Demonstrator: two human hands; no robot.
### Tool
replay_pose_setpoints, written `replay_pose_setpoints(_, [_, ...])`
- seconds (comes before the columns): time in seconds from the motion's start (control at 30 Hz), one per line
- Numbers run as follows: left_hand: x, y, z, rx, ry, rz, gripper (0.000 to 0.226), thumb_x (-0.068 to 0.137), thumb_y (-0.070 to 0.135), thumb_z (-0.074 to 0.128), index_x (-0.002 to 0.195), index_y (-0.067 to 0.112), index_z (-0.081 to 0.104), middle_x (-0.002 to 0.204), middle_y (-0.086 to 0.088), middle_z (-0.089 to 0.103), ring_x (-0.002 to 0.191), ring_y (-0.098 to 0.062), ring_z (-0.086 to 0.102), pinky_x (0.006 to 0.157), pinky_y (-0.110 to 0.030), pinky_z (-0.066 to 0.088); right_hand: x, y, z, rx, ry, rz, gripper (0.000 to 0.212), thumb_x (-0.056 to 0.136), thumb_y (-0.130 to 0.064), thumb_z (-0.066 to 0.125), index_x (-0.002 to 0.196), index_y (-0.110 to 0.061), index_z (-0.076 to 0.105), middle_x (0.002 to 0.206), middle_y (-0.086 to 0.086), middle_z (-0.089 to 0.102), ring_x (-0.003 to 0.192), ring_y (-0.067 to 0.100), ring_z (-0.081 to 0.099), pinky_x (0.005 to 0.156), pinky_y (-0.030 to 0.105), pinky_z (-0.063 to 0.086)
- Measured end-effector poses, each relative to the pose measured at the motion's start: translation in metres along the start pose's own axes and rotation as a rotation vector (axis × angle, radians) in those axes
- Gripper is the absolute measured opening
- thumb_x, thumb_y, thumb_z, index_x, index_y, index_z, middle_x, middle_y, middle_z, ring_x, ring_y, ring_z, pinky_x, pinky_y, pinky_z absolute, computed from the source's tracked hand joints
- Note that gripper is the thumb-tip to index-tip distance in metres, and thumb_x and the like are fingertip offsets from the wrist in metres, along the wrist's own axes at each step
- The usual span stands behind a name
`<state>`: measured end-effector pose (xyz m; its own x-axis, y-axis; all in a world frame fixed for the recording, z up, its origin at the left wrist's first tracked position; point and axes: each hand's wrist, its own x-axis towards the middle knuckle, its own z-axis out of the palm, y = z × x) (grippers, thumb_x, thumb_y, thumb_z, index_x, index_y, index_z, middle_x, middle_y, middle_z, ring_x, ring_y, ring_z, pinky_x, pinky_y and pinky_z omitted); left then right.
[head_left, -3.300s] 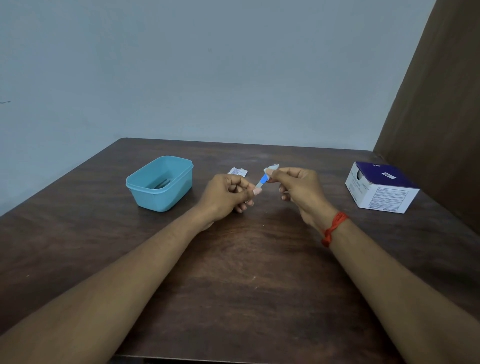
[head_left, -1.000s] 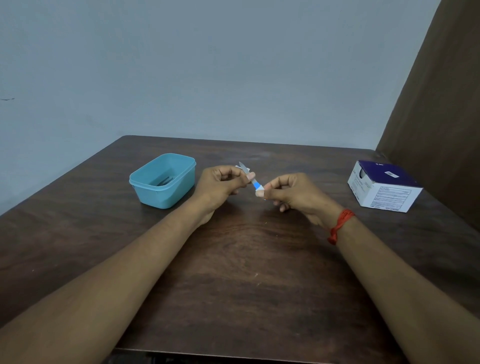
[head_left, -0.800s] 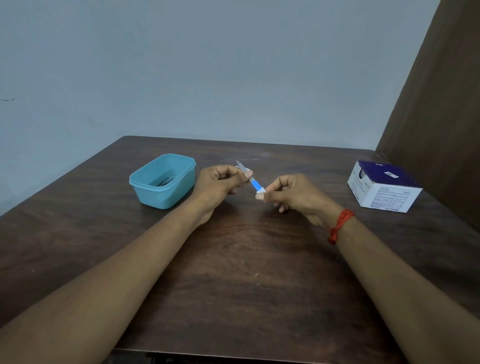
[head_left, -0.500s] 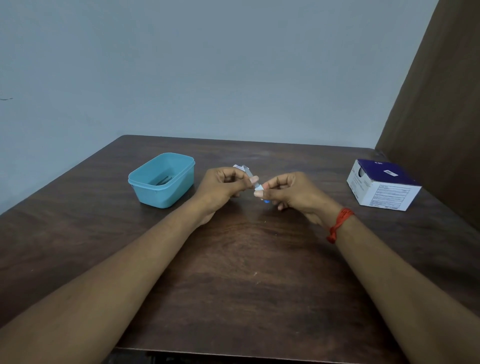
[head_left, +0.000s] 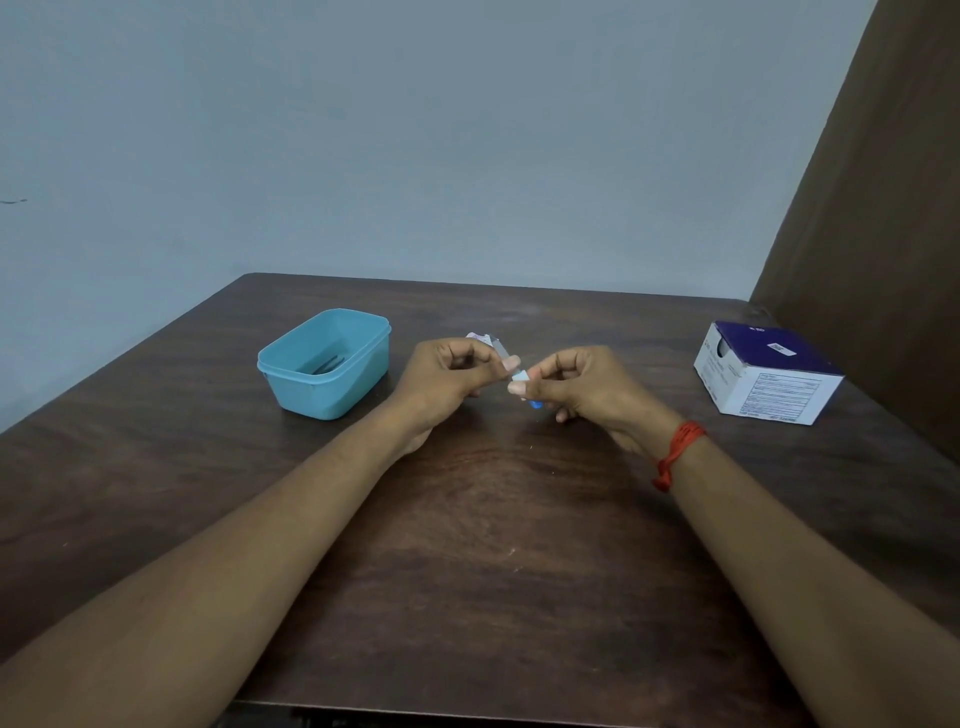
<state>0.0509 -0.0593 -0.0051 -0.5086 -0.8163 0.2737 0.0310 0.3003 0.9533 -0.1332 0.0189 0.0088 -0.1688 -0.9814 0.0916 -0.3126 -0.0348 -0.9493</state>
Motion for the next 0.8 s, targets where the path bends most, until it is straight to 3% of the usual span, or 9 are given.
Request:
replay_pose_setpoints(0.2, [0.0023, 0.0019, -0.004, -0.082, 0.097, -0.025, 0.009, 0.078, 0.028, 0.084, 0.075, 0.022, 0.077, 0.085, 0.001, 0.075, 0.083, -0.007, 0.064, 0.066, -0.024, 0.049, 0.0023, 0.0011, -0.0012, -0.046, -0.038, 0.03, 0.027, 0.068, -0.031, 0.091, 0.081, -0.011, 0.078, 0.065, -0.006, 0.072, 0.056, 0.0, 0.057, 0.05, 0.02, 0.047])
replay_pose_setpoints(0.33, [0.0009, 0.0009, -0.0037, -0.029, 0.046, -0.013, 0.018, 0.08, 0.03, 0.083, 0.081, 0.013, 0.077, 0.085, -0.003, 0.072, 0.08, -0.008, 0.06, 0.066, -0.021, 0.049, 0.0017, 0.0014, -0.0002, -0.054, -0.034, 0.013, 0.031, 0.069, -0.027, 0.091, 0.086, -0.005, 0.077, 0.072, -0.001, 0.076, 0.06, 0.0, 0.063, 0.05, 0.019, 0.047])
replay_pose_setpoints(0.5, [0.0002, 0.0016, -0.0004, -0.009, 0.046, 0.01, 0.02, 0.081, 0.027, 0.083, 0.082, 0.008, 0.077, 0.079, 0.001, 0.07, 0.076, -0.006, 0.059, 0.065, -0.019, 0.049, 0.0006, 0.0006, 0.0003, -0.015, 0.006, -0.013, 0.027, 0.067, -0.031, 0.091, 0.079, -0.012, 0.077, 0.074, 0.003, 0.076, 0.064, 0.006, 0.062, 0.051, 0.021, 0.048])
replay_pose_setpoints(0.67, [0.0027, 0.003, -0.0049, -0.091, 0.113, -0.043, 0.008, 0.081, 0.022, 0.083, 0.076, 0.021, 0.078, 0.083, 0.002, 0.074, 0.077, -0.005, 0.061, 0.068, -0.026, 0.048, -0.0002, -0.0024, 0.0013, -0.057, -0.028, 0.017, 0.024, 0.068, -0.028, 0.091, 0.078, -0.012, 0.077, 0.068, -0.005, 0.074, 0.055, -0.001, 0.058, 0.051, 0.021, 0.047])
replay_pose_setpoints(0.8, [0.0001, 0.0013, -0.003, -0.026, 0.03, -0.031, 0.014, 0.081, 0.029, 0.083, 0.079, 0.017, 0.078, 0.081, -0.001, 0.07, 0.072, -0.006, 0.057, 0.065, -0.02, 0.047, -0.0031, -0.0048, 0.0011, -0.076, -0.026, 0.018, 0.029, 0.071, -0.023, 0.09, 0.087, -0.003, 0.077, 0.072, -0.001, 0.075, 0.059, 0.0, 0.062, 0.051, 0.019, 0.048])
